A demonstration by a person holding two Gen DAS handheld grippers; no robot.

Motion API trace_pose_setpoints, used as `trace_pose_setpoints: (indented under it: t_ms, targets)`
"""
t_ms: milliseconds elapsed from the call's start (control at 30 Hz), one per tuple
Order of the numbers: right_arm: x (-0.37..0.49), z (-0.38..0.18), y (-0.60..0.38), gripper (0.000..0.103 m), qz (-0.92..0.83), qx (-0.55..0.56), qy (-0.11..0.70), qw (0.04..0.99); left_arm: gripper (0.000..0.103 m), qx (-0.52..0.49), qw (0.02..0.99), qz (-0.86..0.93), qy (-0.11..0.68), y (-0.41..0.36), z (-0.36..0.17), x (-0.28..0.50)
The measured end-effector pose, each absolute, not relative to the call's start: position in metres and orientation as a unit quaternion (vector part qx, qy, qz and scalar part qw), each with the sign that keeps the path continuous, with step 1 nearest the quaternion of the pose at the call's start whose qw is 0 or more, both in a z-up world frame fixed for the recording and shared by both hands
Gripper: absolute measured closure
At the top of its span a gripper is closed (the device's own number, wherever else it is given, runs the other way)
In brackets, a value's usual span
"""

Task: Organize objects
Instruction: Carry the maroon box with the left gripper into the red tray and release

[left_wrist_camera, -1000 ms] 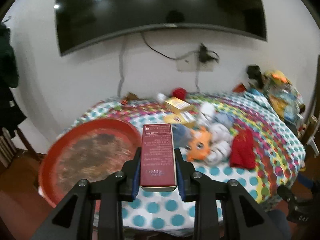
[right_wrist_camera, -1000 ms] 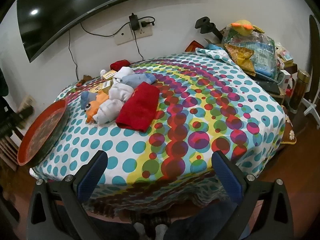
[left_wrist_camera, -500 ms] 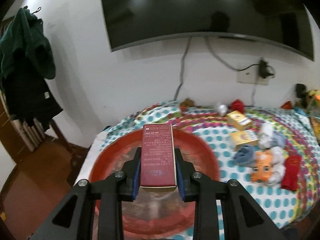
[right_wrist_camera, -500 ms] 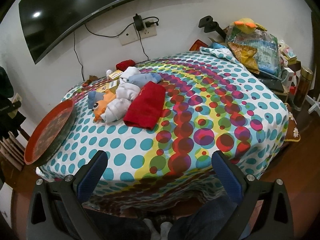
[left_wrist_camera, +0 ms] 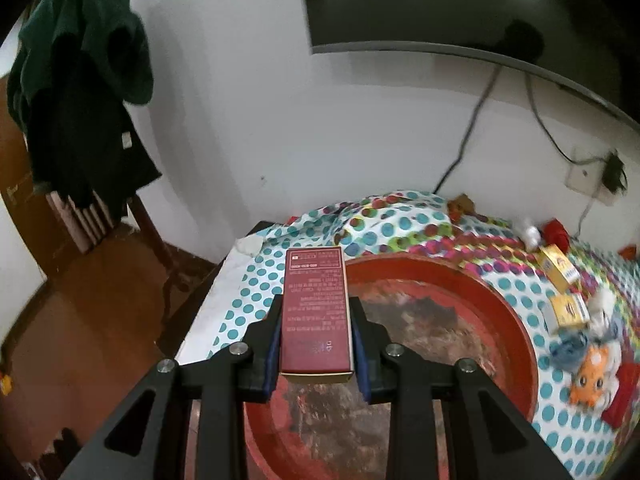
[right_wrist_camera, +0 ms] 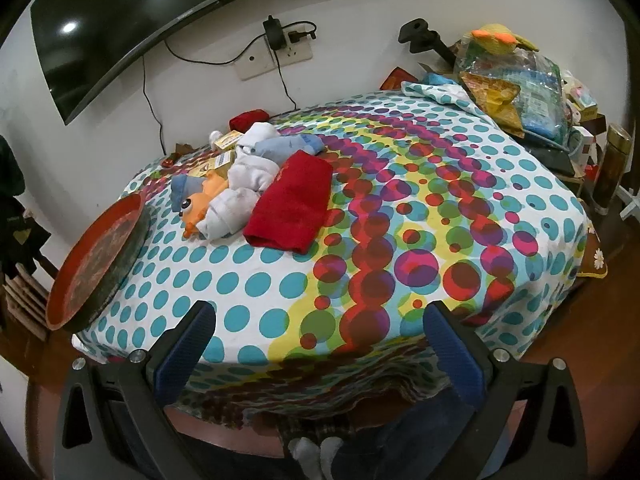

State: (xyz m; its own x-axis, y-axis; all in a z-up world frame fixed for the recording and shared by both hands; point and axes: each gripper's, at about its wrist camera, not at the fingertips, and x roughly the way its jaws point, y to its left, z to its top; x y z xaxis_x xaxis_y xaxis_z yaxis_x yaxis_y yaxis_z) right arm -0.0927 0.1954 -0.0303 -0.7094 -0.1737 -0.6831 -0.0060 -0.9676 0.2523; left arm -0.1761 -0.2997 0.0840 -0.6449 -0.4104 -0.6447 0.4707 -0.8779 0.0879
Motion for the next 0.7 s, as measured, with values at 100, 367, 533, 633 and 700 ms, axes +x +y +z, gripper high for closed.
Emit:
trace_pose_setpoints:
  t_ms: [100, 367, 533, 633, 700]
  targets:
    - [-0.095, -0.032, 0.194, 0.0, -0.918, 0.378, -0.113, 0.045, 0.074, 0.359, 0.241, -0.9, 0.059, -0.316, 0.077, -0.191]
    - [-0.106, -0.047, 0.193, 0.0, -0.908, 0.401, -0.11, 0.043, 0.074, 0.405, 0.236, -0.88, 0.08, -0.334, 0.035, -0.236]
    - [-0.109, -0.056, 0.191, 0.0, -0.905, 0.411, -0.104, 0.042, 0.074, 0.431, 0.239, -0.866, 0.079, -0.336, 0.01, -0.263]
    - [-0.111, -0.057, 0.189, 0.0, -0.905, 0.412, -0.093, 0.041, 0.074, 0.448, 0.243, -0.857, 0.085, -0.339, -0.004, -0.277]
    - [-0.111, -0.059, 0.188, 0.0, -0.905, 0.414, -0.089, 0.043, 0.074, 0.46, 0.247, -0.849, 0.08, -0.34, -0.013, -0.284]
